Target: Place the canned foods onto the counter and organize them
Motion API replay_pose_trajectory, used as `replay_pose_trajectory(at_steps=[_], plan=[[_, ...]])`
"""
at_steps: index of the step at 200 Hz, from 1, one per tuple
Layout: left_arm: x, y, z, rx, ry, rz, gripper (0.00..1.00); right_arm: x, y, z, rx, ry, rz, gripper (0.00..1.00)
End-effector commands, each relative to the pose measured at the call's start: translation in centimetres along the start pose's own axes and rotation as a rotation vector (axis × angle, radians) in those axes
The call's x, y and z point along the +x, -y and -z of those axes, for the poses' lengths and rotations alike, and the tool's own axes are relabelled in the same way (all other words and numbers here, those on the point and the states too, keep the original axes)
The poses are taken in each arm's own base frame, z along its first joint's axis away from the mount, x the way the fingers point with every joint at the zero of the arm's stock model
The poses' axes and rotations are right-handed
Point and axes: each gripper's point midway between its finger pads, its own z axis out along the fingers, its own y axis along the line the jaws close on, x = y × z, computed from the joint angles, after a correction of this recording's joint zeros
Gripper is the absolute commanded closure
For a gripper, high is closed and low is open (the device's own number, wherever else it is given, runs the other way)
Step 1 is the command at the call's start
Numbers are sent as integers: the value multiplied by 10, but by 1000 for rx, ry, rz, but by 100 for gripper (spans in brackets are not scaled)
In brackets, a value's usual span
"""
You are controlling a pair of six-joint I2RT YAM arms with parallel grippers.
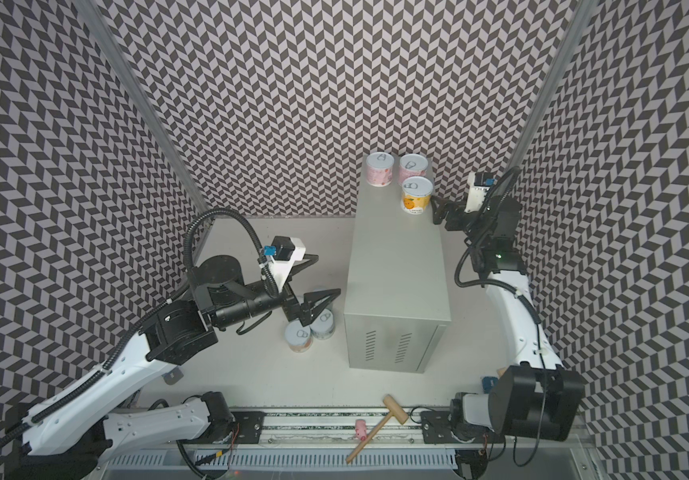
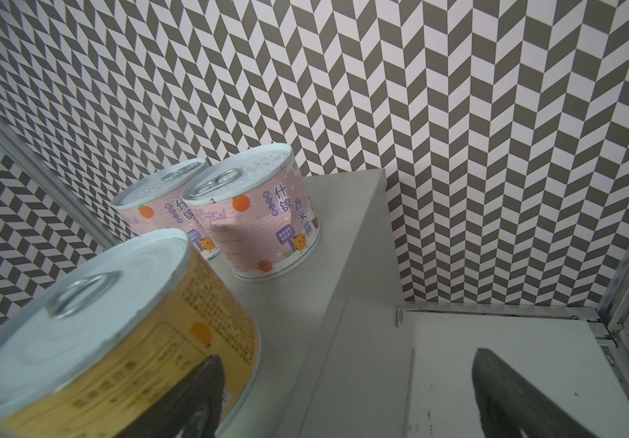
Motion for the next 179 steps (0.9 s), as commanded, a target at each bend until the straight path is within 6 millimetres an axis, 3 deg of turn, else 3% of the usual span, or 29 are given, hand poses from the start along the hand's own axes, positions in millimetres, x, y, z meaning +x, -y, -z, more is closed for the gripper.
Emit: replay_pose_trajectory(at_steps=[1, 73, 137, 179], plan=[[1, 3, -1, 8, -3, -7, 0, -8, -10, 2, -32, 34, 29, 1], [3, 3, -2, 6, -6, -3, 0, -7, -17, 1, -50, 32, 35, 1], [4, 2, -1, -1, -6, -2, 0, -5, -10, 1, -3, 27, 37, 1], [2, -3, -2, -28, -4, 6, 0, -17, -10, 9, 21, 47, 40, 1]])
